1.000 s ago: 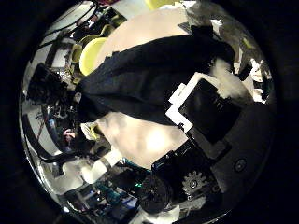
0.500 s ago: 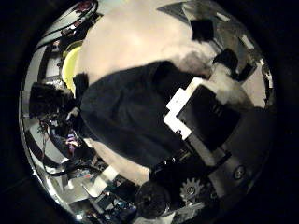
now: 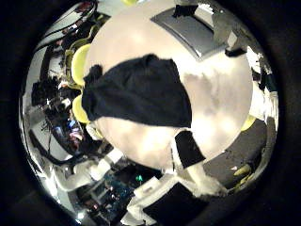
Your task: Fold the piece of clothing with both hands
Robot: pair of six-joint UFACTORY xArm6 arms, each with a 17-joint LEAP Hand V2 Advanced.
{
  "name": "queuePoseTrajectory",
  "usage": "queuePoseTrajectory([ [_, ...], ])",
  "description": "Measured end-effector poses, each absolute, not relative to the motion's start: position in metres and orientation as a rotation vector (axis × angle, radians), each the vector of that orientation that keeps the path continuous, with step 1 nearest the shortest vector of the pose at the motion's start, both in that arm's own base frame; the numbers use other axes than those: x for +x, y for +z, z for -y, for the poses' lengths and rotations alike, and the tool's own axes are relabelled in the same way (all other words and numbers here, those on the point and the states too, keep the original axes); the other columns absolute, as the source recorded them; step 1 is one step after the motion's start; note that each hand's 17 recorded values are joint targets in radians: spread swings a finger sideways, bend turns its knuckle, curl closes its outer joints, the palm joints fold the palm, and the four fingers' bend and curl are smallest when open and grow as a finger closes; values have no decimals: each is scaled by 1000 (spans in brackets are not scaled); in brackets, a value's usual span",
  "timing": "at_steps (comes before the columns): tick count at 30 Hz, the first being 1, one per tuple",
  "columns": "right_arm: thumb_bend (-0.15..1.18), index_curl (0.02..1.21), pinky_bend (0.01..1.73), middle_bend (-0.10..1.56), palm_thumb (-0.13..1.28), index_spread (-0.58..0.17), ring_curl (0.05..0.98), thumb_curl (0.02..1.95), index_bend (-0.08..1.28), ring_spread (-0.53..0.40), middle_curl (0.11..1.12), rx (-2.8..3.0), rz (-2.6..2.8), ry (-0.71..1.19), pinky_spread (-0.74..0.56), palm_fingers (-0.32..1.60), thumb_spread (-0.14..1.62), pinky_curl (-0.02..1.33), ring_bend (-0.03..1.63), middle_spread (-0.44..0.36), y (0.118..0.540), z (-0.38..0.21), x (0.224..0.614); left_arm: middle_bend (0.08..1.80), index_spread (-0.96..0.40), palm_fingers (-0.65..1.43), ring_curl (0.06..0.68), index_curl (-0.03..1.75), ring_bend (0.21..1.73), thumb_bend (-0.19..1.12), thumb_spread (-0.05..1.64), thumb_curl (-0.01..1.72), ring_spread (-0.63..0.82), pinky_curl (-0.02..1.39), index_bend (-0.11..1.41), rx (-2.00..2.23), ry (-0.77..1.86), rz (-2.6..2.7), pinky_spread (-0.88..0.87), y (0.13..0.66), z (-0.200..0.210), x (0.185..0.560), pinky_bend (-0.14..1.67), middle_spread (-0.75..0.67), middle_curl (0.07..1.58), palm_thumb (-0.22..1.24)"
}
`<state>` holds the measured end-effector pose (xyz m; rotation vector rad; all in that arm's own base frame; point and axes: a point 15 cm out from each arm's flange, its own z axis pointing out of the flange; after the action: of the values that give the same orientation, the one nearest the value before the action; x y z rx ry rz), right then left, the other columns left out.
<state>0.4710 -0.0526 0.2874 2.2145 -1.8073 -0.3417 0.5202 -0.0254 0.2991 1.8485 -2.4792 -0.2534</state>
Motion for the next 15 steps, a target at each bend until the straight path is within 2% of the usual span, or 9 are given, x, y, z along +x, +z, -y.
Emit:
queuePoseTrajectory([
  [2,-45,626,695,555,452,-338,434,722,180,-133,572,2206,1775,-387,-49,8,1192,668,897,-138,278,52,460,180,-122,-2,321,731,823,-29,1108,343,110,506,166,1811,-265,2467,236,297,33,504,494,130,566,279],
  [6,-34,561,649,491,443,-310,401,616,172,-76,525,2171,1739,-465,70,12,1150,616,829,-85,249,53,443,179,-92,18,302,656,792,-24,1112,326,159,473,175,1748,-285,2430,302,280,42,470,469,156,511,272],
  [15,-30,443,570,418,440,-260,347,465,158,-13,456,2193,1671,-467,206,56,1063,516,741,-39,190,29,450,180,-69,73,273,544,740,-22,1113,312,198,417,181,1741,-235,2438,351,246,48,441,408,166,436,267],
])
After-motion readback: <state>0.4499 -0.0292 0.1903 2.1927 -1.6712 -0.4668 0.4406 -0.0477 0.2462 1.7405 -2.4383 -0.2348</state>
